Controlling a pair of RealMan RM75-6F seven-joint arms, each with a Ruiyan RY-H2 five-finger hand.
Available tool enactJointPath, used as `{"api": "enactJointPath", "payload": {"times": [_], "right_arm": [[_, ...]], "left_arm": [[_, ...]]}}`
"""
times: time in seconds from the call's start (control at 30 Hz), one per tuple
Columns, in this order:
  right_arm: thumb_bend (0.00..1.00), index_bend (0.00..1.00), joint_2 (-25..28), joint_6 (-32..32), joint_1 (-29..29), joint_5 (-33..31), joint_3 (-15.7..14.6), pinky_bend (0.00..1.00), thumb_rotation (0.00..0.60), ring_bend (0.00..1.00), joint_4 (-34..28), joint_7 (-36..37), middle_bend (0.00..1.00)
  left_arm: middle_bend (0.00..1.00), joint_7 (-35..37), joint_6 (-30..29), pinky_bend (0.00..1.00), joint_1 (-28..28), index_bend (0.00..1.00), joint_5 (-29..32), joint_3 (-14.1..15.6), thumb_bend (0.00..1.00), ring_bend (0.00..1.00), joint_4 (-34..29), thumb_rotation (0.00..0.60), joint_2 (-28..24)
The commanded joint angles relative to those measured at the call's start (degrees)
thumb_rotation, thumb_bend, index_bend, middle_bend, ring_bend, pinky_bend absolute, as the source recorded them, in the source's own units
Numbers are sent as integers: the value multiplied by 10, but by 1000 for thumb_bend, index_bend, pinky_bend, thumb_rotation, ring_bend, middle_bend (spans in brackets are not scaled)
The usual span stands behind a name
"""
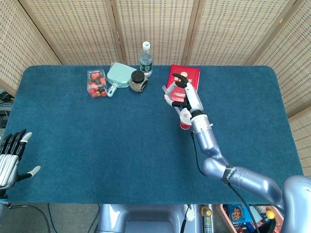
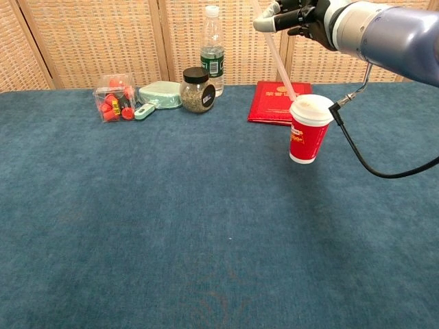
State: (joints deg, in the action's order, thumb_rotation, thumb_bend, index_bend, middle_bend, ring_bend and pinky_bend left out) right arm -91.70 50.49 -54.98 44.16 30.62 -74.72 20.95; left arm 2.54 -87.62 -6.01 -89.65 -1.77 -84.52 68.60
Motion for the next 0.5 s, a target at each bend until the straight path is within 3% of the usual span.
{"api": "enactJointPath", "payload": {"times": [0.03, 0.5], "right_arm": [[544, 654, -2, -2, 1, 0, 2, 0, 600, 0, 3, -1, 177], [550, 654, -10, -11, 8, 3, 10, 0, 600, 0, 16, -9, 178]], "left_arm": [[0, 1, 1, 0, -1, 0, 0, 0, 168, 0, 0, 600, 0], [0, 3, 0, 0, 0, 0, 0, 0, 168, 0, 0, 600, -1]]}}
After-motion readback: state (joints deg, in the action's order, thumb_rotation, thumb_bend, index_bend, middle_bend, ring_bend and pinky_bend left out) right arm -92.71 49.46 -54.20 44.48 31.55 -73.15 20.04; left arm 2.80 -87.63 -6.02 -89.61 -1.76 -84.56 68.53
